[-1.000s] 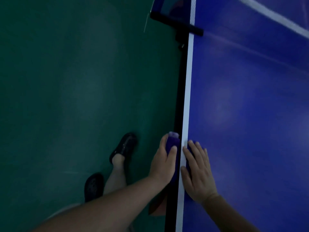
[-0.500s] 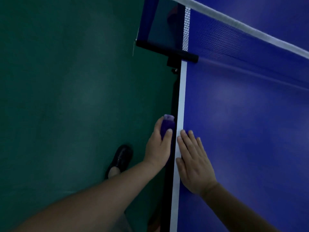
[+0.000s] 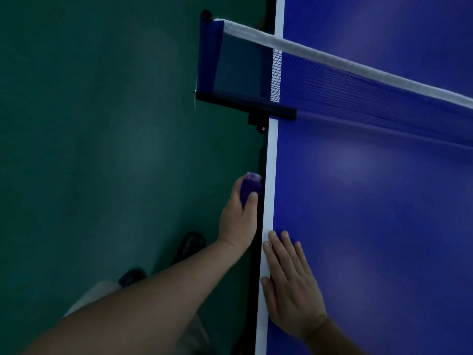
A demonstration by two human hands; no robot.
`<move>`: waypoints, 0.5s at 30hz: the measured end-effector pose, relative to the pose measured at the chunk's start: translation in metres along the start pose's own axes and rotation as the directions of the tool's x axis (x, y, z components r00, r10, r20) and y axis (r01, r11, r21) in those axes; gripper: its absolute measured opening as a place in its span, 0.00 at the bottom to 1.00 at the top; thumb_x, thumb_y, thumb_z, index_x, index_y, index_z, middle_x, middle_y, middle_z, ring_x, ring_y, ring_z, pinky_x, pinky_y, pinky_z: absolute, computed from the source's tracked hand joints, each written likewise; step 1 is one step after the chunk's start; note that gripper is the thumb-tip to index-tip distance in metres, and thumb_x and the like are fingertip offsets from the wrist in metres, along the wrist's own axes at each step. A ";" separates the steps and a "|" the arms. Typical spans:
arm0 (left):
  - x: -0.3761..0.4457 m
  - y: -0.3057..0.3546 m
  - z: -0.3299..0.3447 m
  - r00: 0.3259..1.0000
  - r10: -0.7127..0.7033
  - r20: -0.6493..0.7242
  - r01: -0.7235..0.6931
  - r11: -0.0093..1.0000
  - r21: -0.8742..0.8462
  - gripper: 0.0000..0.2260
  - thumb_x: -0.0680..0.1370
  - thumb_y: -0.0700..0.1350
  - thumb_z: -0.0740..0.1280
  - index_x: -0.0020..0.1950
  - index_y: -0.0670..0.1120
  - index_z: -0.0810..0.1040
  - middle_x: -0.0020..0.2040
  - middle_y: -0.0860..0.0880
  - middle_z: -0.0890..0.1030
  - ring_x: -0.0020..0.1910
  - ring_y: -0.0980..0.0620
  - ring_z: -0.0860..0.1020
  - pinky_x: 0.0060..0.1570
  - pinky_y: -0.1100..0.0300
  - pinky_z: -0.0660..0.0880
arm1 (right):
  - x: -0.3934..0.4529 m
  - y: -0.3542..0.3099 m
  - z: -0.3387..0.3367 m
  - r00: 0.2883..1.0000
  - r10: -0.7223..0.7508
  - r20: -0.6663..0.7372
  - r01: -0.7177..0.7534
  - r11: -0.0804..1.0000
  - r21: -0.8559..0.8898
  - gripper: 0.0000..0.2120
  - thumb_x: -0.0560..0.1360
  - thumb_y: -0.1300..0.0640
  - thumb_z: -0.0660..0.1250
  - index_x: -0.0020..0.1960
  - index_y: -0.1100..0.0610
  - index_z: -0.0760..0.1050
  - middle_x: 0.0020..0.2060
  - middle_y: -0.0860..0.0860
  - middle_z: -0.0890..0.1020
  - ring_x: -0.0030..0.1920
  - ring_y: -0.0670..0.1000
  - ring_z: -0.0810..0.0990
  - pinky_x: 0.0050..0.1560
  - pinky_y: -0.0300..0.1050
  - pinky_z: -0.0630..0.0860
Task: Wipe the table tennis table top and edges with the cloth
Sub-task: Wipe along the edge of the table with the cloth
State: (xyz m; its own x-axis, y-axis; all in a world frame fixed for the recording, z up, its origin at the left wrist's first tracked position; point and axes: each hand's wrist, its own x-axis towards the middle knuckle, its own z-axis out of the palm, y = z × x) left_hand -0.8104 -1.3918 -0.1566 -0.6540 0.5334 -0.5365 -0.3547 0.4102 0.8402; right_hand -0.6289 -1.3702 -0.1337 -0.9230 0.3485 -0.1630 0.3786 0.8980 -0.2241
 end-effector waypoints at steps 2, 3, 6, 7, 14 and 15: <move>-0.010 -0.006 0.000 1.000 0.017 -0.004 -0.017 1.000 -0.018 0.15 0.81 0.54 0.57 0.65 0.72 0.66 0.62 0.67 0.77 0.58 0.66 0.75 0.58 0.67 0.69 | 0.001 0.000 -0.001 1.000 -0.004 -0.011 0.004 1.000 0.011 0.27 0.84 0.49 0.47 0.78 0.61 0.58 0.80 0.55 0.58 0.79 0.58 0.56 0.78 0.56 0.54; -0.021 -0.012 0.000 0.999 0.032 -0.003 -0.032 0.999 -0.022 0.17 0.80 0.57 0.56 0.68 0.68 0.67 0.63 0.67 0.75 0.61 0.68 0.74 0.60 0.70 0.67 | 0.001 0.000 -0.001 1.000 -0.004 -0.013 0.004 1.000 0.012 0.27 0.84 0.49 0.48 0.78 0.61 0.58 0.80 0.54 0.58 0.79 0.58 0.56 0.78 0.56 0.53; -0.042 -0.027 -0.002 0.999 0.050 0.022 -0.049 0.998 -0.034 0.19 0.77 0.59 0.56 0.68 0.65 0.69 0.64 0.70 0.74 0.63 0.70 0.71 0.59 0.75 0.65 | 0.000 -0.001 0.000 1.000 -0.003 -0.011 0.003 1.000 0.028 0.26 0.84 0.48 0.48 0.78 0.61 0.58 0.80 0.54 0.57 0.79 0.58 0.57 0.78 0.56 0.53; -0.039 -0.027 -0.002 0.999 0.032 0.025 -0.031 0.999 -0.035 0.18 0.77 0.59 0.56 0.67 0.65 0.69 0.63 0.70 0.75 0.62 0.71 0.72 0.59 0.73 0.65 | 0.000 0.000 -0.001 1.000 -0.006 -0.008 0.007 0.999 0.034 0.26 0.84 0.48 0.48 0.78 0.60 0.58 0.80 0.54 0.57 0.79 0.58 0.57 0.78 0.56 0.54; 0.032 0.028 -0.001 1.000 0.022 0.018 -0.021 0.999 -0.031 0.13 0.83 0.50 0.59 0.60 0.71 0.69 0.51 0.72 0.76 0.48 0.71 0.74 0.49 0.68 0.69 | 0.019 0.008 -0.007 0.995 0.028 -0.099 -0.018 0.995 0.103 0.27 0.84 0.48 0.53 0.78 0.60 0.59 0.80 0.54 0.59 0.79 0.59 0.57 0.79 0.54 0.54; 0.041 0.036 -0.001 0.999 0.040 0.006 -0.040 0.999 -0.032 0.14 0.82 0.49 0.59 0.57 0.72 0.68 0.49 0.73 0.76 0.47 0.70 0.75 0.49 0.68 0.69 | 0.032 0.013 -0.011 0.992 0.028 -0.126 -0.016 0.995 0.094 0.26 0.83 0.49 0.54 0.78 0.60 0.59 0.79 0.55 0.59 0.79 0.59 0.57 0.79 0.54 0.53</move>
State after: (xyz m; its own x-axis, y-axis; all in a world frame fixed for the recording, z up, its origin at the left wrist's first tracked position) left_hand -0.8502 -1.3560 -0.1481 -0.6638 0.5536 -0.5029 -0.3497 0.3646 0.8630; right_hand -0.6542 -1.3449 -0.1314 -0.9133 0.4046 -0.0469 0.3983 0.8629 -0.3110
